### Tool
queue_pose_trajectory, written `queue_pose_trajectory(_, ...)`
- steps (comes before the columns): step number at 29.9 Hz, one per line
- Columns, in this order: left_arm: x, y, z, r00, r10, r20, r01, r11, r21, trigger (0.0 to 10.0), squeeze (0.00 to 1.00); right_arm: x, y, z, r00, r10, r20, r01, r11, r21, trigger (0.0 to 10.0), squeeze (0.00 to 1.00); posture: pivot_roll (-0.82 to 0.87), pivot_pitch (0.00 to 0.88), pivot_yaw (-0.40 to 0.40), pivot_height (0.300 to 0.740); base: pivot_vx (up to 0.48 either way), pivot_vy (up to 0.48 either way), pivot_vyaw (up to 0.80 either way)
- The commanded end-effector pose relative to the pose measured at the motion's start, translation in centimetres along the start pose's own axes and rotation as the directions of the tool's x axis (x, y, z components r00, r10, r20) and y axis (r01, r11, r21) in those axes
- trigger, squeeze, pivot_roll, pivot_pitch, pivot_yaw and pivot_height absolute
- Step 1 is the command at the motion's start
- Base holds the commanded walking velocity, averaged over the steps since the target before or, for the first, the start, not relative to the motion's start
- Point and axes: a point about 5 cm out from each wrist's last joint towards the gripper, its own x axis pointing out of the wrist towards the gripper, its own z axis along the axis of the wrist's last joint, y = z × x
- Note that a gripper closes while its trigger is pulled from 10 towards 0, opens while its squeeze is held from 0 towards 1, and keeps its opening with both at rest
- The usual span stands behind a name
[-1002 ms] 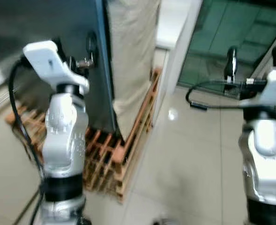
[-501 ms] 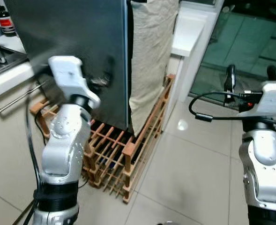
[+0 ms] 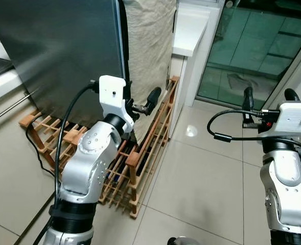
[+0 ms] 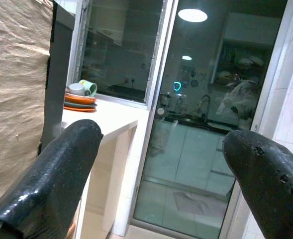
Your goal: Restocking fridge
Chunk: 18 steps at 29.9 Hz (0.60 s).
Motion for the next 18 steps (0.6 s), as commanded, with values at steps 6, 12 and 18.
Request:
queue_pose_trajectory(6, 0.7, 1.5, -0.2, 0.992, 0.125, -0.004, -0.125, 0.991, -0.048, 10.0, 0.0, -0.1, -0.5, 0.2, 1.0, 0.003, 0.007, -0.003, 1.0, -0.013, 10.0, 0.0, -0.14, 0.0, -0.008, 0.74, 0.0, 0.0, 0.0)
queue_pose_trajectory(12, 1.3, 1.1, 0.1, 0.995, 0.101, 0.014, -0.1, 0.994, -0.049, 10.0, 0.0, -0.1, -0.4, 0.2, 1.0, 0.003, 0.01, -0.003, 1.0, -0.016, 10.0, 0.0, -0.14, 0.0, -0.003, 0.74, 0.0, 0.0, 0.0)
queue_pose_trajectory(18, 1.7, -0.4, 0.2, 0.999, 0.025, 0.033, -0.023, 0.997, -0.075, 10.0, 0.0, 0.0, -0.4, 0.2, 1.0, 0.0, 0.015, 0.0, 1.0, -0.017, 10.0, 0.0, -0.14, 0.0, -0.001, 0.74, 0.0, 0.0, 0.0)
